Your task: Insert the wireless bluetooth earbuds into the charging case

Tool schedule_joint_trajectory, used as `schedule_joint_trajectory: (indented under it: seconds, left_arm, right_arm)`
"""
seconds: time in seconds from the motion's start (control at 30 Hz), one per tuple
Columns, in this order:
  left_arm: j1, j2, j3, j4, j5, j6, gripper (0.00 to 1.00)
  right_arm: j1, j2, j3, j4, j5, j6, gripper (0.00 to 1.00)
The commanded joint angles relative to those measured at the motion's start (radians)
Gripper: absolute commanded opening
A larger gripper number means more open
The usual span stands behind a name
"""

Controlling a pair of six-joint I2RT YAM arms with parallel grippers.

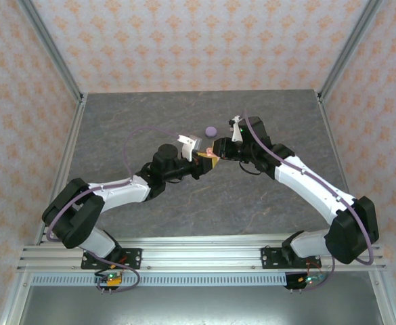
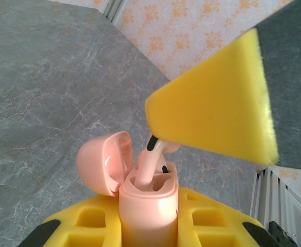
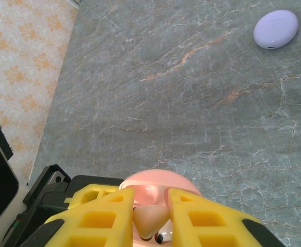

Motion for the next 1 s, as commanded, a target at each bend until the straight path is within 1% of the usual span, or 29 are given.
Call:
schedule_joint_trajectory:
  seconds: [0.0,0.13,0.4,0.63,0.77,0.97]
  left_arm:
    - [-0.003,-0.043,0.025,0.014,-0.008,0.027,0.06]
    - [-0.007,-0.049,0.028,0.001,-0.008,0.054,0.07]
    - [-0.019,-0.066,0.023,-0.017,-0.004,0.147,0.06]
    - [-0.02,-0.094,0.019,-0.039,-0.007,0.211,0.06]
    - [-0.021,-0.099,0.02,-0.055,-0.016,0.217,0.06]
    - [-0.021,-0.096,0.024,-0.064,-0.023,0.221,0.06]
  right_arm:
    - [0.005,-0.019,0.026,-0.049,0.026,-0.018,0.23]
    - [0.005,-0.02,0.031,-0.055,0.024,-0.018,0.23]
    - [0.01,-0.018,0.045,-0.08,-0.03,-0.03,0.23]
    - [0.013,-0.018,0.05,-0.094,-0.037,-0.035,0.22]
    - [0.015,-0.032,0.049,-0.096,-0.024,-0.033,0.22]
    - [0.015,-0.065,0.037,-0.091,0.026,-0.023,0.22]
